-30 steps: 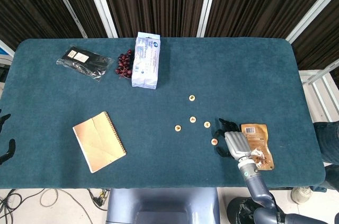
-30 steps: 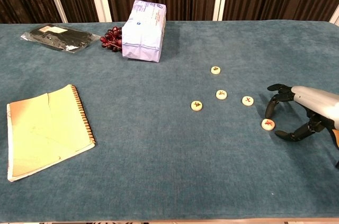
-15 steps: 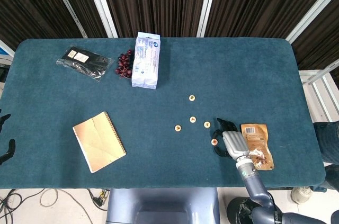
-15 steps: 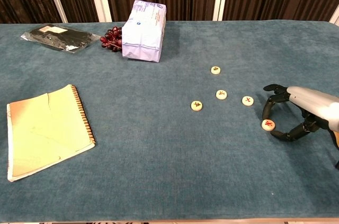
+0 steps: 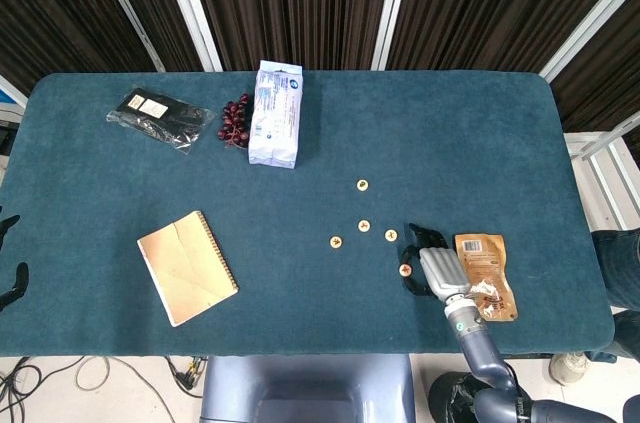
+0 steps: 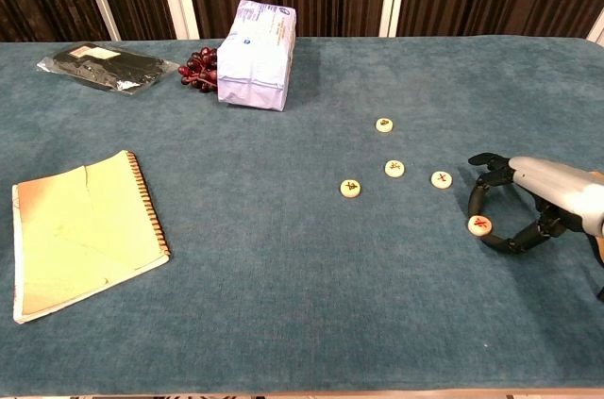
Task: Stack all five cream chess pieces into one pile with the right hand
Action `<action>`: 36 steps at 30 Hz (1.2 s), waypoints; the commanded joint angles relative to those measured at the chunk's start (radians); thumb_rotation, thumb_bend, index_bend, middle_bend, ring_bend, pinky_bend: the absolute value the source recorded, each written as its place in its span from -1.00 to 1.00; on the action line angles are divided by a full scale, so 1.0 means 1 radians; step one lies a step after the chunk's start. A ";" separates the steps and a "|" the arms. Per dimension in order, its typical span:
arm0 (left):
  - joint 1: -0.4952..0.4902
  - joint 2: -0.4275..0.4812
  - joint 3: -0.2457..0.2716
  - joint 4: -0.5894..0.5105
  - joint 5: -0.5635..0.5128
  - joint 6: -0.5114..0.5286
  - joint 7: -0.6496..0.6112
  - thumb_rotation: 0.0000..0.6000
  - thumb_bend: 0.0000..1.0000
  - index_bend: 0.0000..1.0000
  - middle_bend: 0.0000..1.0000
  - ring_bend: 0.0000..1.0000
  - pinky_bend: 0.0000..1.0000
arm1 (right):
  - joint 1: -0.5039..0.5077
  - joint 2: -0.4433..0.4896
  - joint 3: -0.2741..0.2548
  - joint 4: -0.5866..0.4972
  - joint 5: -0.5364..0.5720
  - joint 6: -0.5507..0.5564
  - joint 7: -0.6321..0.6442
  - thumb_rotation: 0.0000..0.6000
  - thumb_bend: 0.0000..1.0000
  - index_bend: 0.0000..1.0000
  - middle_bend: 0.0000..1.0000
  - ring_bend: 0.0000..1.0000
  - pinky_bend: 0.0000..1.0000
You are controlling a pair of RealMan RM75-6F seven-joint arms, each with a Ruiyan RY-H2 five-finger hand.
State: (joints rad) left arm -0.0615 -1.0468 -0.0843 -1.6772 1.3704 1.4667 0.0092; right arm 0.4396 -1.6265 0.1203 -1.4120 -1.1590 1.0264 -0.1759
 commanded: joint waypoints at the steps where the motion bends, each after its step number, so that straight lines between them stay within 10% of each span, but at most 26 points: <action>1: 0.000 0.000 0.000 0.000 0.000 0.000 0.000 1.00 -0.03 -0.72 -1.00 -1.00 -1.00 | 0.001 -0.001 0.000 0.000 0.000 0.000 -0.001 1.00 -0.18 -0.02 -1.00 -1.00 -1.00; 36: 0.001 0.004 -0.005 -0.002 -0.007 0.000 -0.014 1.00 -0.03 -0.71 -1.00 -1.00 -1.00 | 0.230 0.022 0.134 0.028 0.252 -0.171 -0.181 1.00 -0.18 0.05 -1.00 -1.00 -1.00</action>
State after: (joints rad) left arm -0.0601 -1.0424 -0.0888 -1.6791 1.3636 1.4668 -0.0048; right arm 0.6667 -1.6020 0.2543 -1.3869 -0.9108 0.8563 -0.3539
